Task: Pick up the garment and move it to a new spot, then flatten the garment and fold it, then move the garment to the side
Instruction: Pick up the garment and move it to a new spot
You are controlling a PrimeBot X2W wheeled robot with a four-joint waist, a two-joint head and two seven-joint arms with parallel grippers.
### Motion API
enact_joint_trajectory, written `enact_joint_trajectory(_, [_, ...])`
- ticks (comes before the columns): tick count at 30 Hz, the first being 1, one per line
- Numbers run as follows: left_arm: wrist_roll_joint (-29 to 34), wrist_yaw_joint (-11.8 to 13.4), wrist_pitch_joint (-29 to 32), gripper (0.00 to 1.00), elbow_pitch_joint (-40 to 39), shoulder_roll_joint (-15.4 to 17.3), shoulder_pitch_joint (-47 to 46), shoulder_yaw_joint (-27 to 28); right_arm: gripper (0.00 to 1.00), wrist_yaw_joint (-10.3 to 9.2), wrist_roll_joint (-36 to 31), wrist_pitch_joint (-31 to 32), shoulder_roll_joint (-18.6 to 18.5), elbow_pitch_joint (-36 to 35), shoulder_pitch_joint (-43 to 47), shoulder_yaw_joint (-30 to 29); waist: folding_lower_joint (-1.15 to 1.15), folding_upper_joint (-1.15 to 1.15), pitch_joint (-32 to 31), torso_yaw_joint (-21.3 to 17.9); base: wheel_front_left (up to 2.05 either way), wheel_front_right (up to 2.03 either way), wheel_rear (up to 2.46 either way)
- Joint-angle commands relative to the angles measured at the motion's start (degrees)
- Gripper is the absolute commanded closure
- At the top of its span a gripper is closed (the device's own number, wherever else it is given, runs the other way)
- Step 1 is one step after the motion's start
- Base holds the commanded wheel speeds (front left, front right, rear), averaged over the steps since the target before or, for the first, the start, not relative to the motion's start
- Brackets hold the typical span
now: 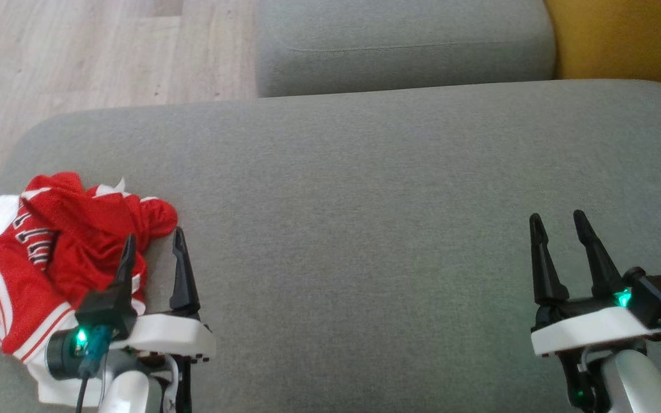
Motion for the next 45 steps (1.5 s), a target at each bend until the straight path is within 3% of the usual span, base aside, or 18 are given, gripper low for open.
enact_joint_trajectory(1, [0.6,0.1,-0.7,0.00,-1.6,0.9,-3.7,1.7,0.00,0.44,-0.1,-0.8,-1.1,-1.6,-2.8,0.9,0.00,0.00,0.1,1.3,0.00,0.00,0.00])
enact_joint_trajectory(26, [1.6,-0.6,-0.7,0.00,-1.1,0.9,-1.9,4.5,0.00,0.44,0.5,-0.8,0.7,-2.5,-1.5,4.2,0.00,0.00,-0.1,22.0,0.00,0.00,0.00])
enact_joint_trajectory(32, [0.3,-1.0,-0.7,0.00,-0.6,0.9,-1.7,5.3,0.00,0.44,0.6,-0.8,0.9,-2.5,-1.5,4.7,0.00,0.00,0.0,22.8,0.00,0.00,0.00])
enact_joint_trajectory(37, [-4.9,-4.4,-0.5,0.00,4.2,1.2,-4.5,5.2,0.00,0.44,1.0,-0.8,0.4,-2.6,-1.6,5.2,0.00,0.00,0.1,21.5,0.00,0.00,0.00])
enact_joint_trajectory(41, [-6.7,-7.5,6.3,0.00,6.0,3.5,-11.4,4.7,0.00,0.44,1.3,-0.8,0.0,-2.8,-1.7,5.2,0.00,0.00,0.5,20.2,0.00,0.00,0.00])
enact_joint_trajectory(45, [-7.8,-7.7,16.7,0.00,7.7,5.6,-19.7,4.9,0.00,0.44,1.4,-0.8,-0.5,-3.6,-2.1,5.1,0.00,0.00,1.9,17.8,0.00,0.00,0.00])
